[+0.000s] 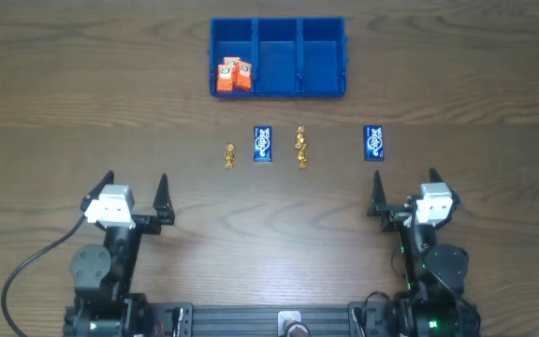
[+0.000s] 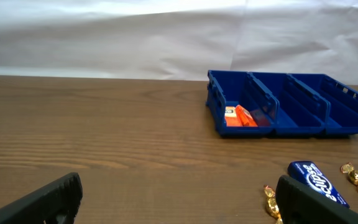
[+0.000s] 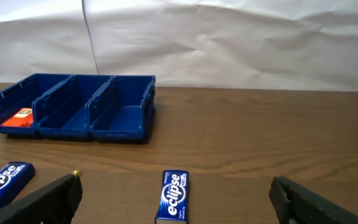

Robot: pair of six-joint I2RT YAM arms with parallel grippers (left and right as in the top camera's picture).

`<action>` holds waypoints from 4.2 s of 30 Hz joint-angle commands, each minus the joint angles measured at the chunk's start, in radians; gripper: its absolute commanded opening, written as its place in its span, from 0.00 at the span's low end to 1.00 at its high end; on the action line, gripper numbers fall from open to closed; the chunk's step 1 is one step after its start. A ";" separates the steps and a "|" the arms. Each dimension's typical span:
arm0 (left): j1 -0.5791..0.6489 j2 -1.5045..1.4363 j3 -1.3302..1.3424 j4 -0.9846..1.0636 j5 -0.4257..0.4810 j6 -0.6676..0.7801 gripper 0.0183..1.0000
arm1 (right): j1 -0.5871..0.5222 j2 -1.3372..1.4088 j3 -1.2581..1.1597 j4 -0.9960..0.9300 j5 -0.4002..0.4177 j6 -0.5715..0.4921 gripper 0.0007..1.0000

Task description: Sort Candies Into Trays

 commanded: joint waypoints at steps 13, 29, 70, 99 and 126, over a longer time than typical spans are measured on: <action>0.006 -0.010 -0.016 -0.038 0.037 0.017 1.00 | 0.001 0.091 0.106 -0.098 -0.006 0.023 1.00; 0.006 -0.010 -0.016 -0.038 0.037 0.018 1.00 | 0.001 1.401 1.174 -0.776 -0.024 0.075 1.00; 0.006 -0.010 -0.016 -0.038 0.037 0.017 1.00 | 0.044 1.909 1.172 -0.648 0.055 0.120 0.78; 0.006 -0.010 -0.016 -0.038 0.037 0.017 1.00 | 0.319 1.810 1.817 -0.840 0.225 0.330 0.23; 0.006 -0.010 -0.016 -0.038 0.037 0.018 1.00 | 0.437 2.127 1.817 -0.507 0.259 0.341 0.23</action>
